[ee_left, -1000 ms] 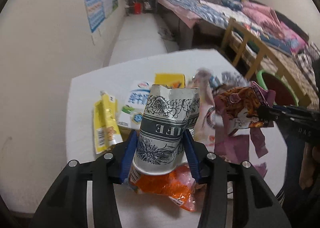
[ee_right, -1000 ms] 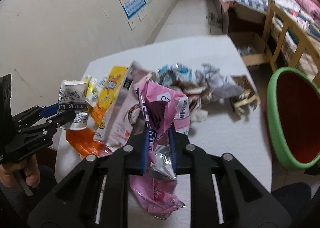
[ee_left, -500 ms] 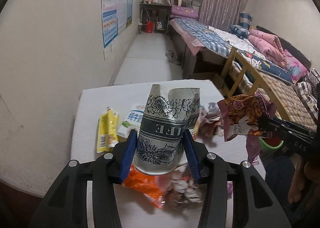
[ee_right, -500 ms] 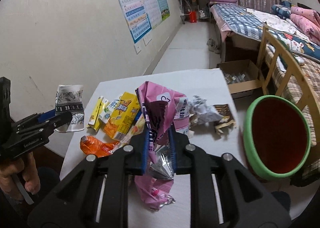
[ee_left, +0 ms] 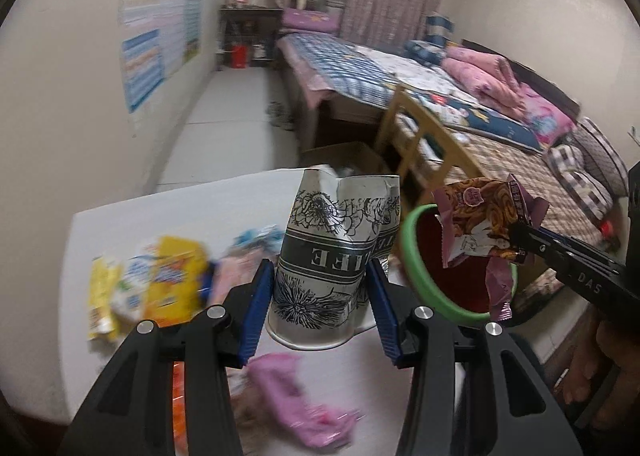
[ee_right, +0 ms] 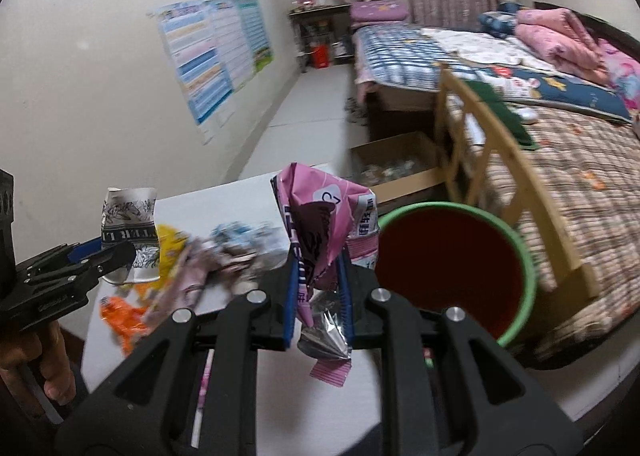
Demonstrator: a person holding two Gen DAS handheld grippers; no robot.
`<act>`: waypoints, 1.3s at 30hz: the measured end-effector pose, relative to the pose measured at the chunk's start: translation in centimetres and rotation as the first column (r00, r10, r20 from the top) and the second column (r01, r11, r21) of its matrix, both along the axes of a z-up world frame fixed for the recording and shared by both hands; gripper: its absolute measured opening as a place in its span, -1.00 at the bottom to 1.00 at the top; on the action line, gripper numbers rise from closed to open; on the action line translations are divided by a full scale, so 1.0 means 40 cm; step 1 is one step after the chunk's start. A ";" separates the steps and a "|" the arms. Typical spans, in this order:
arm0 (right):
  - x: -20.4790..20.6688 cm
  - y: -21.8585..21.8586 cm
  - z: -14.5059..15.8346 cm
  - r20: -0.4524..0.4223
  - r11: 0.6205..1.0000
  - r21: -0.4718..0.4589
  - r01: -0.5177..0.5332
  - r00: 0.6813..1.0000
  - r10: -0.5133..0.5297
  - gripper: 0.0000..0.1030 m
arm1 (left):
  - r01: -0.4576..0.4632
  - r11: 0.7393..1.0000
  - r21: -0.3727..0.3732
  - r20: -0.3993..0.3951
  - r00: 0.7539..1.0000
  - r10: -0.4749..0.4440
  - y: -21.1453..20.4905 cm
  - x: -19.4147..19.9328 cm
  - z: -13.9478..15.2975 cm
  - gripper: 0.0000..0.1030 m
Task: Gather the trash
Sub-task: 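Carry cup and pink wrapper over the green bin and open both grippers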
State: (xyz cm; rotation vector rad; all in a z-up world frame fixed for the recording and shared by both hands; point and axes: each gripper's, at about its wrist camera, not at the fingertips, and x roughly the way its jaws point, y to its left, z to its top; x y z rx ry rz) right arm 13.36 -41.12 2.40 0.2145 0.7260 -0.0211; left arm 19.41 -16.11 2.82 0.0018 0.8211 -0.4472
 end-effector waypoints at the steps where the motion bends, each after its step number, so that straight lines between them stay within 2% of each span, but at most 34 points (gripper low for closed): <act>1: -0.002 -0.019 -0.001 0.000 1.000 -0.008 0.014 1.000 -0.014 -0.65 | 0.019 1.000 -0.007 -0.004 1.000 -0.019 -0.037 0.009 -0.002 -0.13; 7: 0.018 -0.166 -0.042 -0.039 0.994 -0.054 0.096 0.994 -0.098 -0.65 | 0.122 0.992 -0.012 -0.039 0.992 -0.123 -0.239 0.058 -0.037 -0.13; 11: 0.034 -0.232 -0.078 -0.077 0.990 -0.059 0.125 0.989 -0.130 -0.65 | 0.156 0.988 -0.013 -0.066 0.985 -0.157 -0.339 0.077 -0.070 -0.12; 18: 0.076 -0.296 -0.143 -0.140 0.987 -0.082 0.141 0.979 -0.151 -0.65 | 0.211 0.977 0.035 -0.122 0.971 -0.206 -0.515 0.114 -0.146 -0.12; 24: 0.104 -0.323 -0.219 -0.209 0.986 -0.088 0.140 0.965 -0.156 -0.65 | 0.240 0.967 0.081 -0.194 0.956 -0.221 -0.575 0.142 -0.225 -0.12; 30: 0.120 -0.342 -0.262 -0.263 0.988 -0.067 0.138 0.953 -0.151 -0.65 | 0.262 0.963 0.058 -0.293 0.927 -0.234 -0.606 0.181 -0.306 -0.11; 36: 0.125 -0.368 -0.285 -0.308 0.987 -0.056 0.151 0.938 -0.161 -0.56 | 0.287 0.956 0.055 -0.313 0.914 -0.257 -0.618 0.174 -0.325 -0.06; 37: 0.125 -0.370 -0.288 -0.313 0.987 -0.059 0.150 0.936 -0.162 -0.51 | 0.295 0.954 0.057 -0.313 0.912 -0.264 -0.619 0.173 -0.325 0.12; 39: 0.123 -0.370 -0.296 -0.318 0.987 -0.049 0.153 0.935 -0.160 -0.36 | 0.294 0.954 0.059 -0.301 0.916 -0.264 -0.612 0.175 -0.314 0.32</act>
